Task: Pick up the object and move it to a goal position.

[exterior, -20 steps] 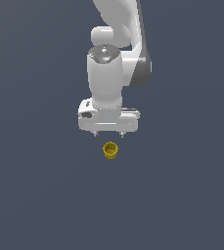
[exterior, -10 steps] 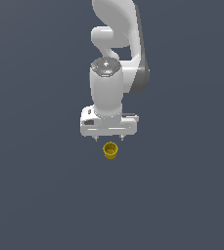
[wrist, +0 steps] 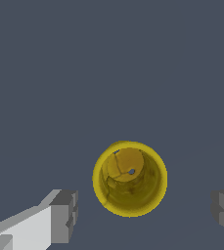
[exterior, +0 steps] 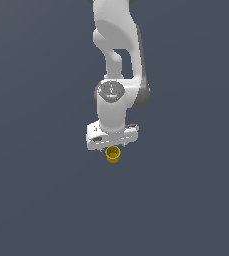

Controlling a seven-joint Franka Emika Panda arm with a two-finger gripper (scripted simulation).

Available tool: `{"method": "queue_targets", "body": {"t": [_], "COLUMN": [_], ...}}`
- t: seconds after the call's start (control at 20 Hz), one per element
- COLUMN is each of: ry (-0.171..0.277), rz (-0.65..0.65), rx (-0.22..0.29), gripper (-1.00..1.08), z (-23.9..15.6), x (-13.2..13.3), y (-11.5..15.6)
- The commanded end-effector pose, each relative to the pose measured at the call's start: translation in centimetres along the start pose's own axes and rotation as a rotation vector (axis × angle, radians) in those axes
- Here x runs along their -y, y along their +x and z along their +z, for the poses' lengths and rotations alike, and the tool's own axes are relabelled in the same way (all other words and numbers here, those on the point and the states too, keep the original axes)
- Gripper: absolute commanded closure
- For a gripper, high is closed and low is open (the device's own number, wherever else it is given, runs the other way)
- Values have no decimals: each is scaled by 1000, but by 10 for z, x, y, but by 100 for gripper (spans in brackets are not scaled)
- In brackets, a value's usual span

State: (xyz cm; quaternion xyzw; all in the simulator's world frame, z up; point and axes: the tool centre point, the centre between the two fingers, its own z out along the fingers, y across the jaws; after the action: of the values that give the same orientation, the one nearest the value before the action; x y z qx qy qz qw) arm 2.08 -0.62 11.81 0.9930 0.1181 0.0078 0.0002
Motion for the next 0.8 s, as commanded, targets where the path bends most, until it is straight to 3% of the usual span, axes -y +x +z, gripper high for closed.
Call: {"method": "queue_targets", "body": {"t": [0.0,0.75], "ry": [1,3], "rz": [-38,-75], "rx": [7,15], "gripper": [-92,-92], "z": [10,40], "x": [1,3], "y": [-1,-5]}}
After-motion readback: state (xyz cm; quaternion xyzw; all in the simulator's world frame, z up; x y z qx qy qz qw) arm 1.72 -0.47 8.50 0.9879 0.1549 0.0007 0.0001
